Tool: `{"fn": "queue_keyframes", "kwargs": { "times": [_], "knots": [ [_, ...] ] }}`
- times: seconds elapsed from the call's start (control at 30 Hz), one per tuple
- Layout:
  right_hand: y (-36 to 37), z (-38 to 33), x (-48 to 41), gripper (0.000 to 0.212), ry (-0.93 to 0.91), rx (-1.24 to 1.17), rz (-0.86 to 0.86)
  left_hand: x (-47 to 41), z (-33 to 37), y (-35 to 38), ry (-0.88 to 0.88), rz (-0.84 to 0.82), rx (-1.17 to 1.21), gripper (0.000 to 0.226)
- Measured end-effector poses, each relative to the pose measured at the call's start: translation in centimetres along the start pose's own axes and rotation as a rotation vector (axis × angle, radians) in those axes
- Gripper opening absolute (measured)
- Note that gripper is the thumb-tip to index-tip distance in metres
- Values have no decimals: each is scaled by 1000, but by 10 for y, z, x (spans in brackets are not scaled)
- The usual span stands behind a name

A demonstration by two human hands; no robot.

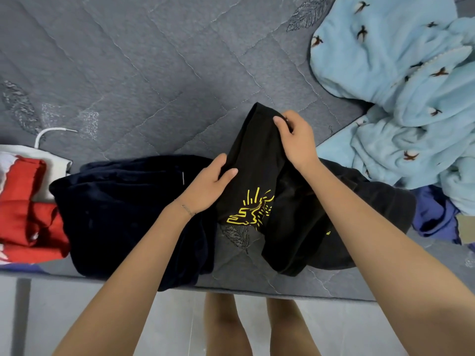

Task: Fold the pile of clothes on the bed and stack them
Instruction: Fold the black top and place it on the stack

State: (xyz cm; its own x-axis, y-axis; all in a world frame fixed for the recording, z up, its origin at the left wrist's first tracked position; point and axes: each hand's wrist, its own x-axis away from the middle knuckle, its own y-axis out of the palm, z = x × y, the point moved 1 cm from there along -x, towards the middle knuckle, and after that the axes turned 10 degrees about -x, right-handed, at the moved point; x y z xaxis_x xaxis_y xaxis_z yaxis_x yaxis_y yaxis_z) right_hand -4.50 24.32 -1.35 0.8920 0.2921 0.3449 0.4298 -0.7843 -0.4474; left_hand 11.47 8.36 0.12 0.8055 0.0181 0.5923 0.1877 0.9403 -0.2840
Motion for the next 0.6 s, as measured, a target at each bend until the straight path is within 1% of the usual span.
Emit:
{"fn": "queue_keyframes", "kwargs": {
  "times": [0.1, 0.13, 0.17, 0.23, 0.27, 0.33, 0.43, 0.6],
  "knots": [
    [0, -4, 8, 34, -9, -29, 7, 12, -2, 7, -25, 5, 61, 28],
    [-1, -5, 11, 31, -6, -57, 14, 16, -4, 10, -48, -11, 66, 29],
    [-2, -6, 13, 26, 0, -86, 18, 19, -5, 12, -61, -36, 30, 32],
    [-6, -6, 18, 22, 2, -119, 24, 25, -11, 18, -62, -82, -136, 41],
    [-8, -6, 20, 22, -2, -121, 28, 28, -14, 21, -56, -77, -196, 40],
    [-14, -7, 26, 25, -17, -116, 37, 36, -17, 23, -52, -34, -235, 36],
    [-21, -10, 36, 32, -43, -116, 53, 52, -17, 25, -27, 21, -204, 35],
    [-16, -17, 44, 24, -68, -127, 12, 87, -14, 32, -21, 127, -74, 23]
  ]
}}
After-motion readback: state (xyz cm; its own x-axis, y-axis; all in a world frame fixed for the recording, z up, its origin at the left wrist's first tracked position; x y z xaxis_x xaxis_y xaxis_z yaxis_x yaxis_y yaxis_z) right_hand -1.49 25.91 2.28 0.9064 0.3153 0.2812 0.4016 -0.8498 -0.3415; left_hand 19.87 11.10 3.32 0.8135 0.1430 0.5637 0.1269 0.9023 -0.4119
